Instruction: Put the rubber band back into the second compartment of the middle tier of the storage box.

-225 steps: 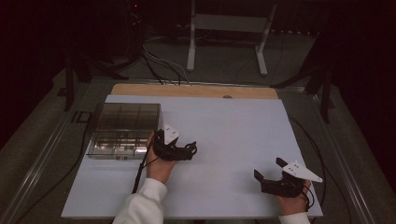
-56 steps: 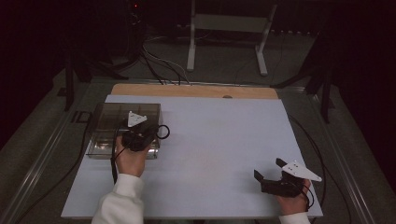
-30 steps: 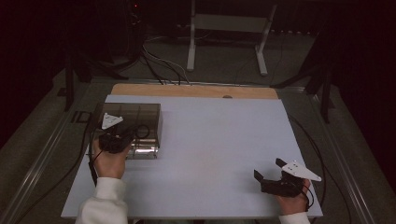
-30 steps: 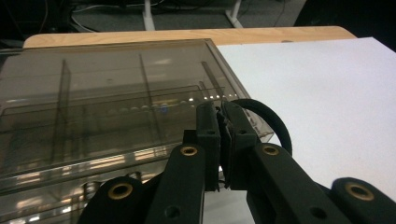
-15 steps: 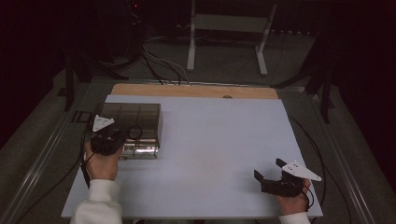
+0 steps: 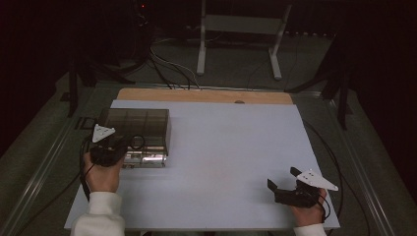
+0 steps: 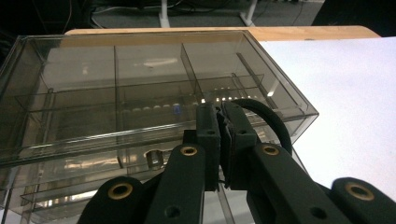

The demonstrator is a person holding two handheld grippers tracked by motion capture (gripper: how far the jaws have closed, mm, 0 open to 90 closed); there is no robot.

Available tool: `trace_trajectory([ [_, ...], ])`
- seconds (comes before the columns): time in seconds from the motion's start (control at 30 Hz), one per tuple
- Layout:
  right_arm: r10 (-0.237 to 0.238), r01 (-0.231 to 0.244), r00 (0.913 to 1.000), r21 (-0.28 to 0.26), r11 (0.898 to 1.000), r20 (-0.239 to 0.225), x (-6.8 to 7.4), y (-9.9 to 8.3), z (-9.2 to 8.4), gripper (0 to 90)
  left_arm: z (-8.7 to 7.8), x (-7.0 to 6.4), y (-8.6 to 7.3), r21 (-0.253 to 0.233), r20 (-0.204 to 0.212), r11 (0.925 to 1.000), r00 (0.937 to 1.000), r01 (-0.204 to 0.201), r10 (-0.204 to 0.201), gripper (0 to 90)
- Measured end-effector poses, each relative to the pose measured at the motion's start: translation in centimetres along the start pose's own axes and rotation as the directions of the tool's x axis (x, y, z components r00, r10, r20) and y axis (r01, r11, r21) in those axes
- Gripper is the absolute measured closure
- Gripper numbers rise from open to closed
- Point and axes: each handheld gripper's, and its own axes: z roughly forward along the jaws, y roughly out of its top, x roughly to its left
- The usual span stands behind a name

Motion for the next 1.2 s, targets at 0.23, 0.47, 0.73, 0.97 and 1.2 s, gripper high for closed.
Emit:
trace_trajectory([
  [0.23, 0.000, 0.000, 1.0000, 0.000, 1.000, -0.001, 0.0, 0.0, 0.0, 0.0, 0.1, 0.3, -0.6, 0.012, -0.007, 0.9999, 1.0000, -0.005, 0.005, 87.5],
  [0.47, -0.001, 0.001, 1.0000, 0.001, 1.000, -0.001, 0.0, 0.0, 0.0, 0.0, 0.0, 0.6, -1.1, 0.021, -0.012, 0.9997, 0.9999, -0.011, 0.012, 87.5],
  [0.73, 0.000, 0.000, 1.0000, 0.001, 1.000, -0.001, 0.0, 0.0, 0.0, 0.0, -0.2, 0.9, -1.6, 0.028, -0.016, 0.9996, 0.9998, -0.007, 0.008, 87.5],
  [0.97, 0.000, 0.000, 1.0000, 0.003, 1.000, -0.001, 0.0, 0.0, 0.0, 0.0, -0.2, 1.2, -2.1, 0.032, -0.023, 0.9995, 0.9997, -0.001, 0.001, 87.4],
  [1.2, 0.000, 0.000, 1.0000, 0.005, 1.000, -0.002, 0.0, 0.0, 0.1, 0.0, -0.2, 1.5, -2.5, 0.034, -0.024, 0.9994, 0.9997, 0.006, -0.006, 87.5],
])
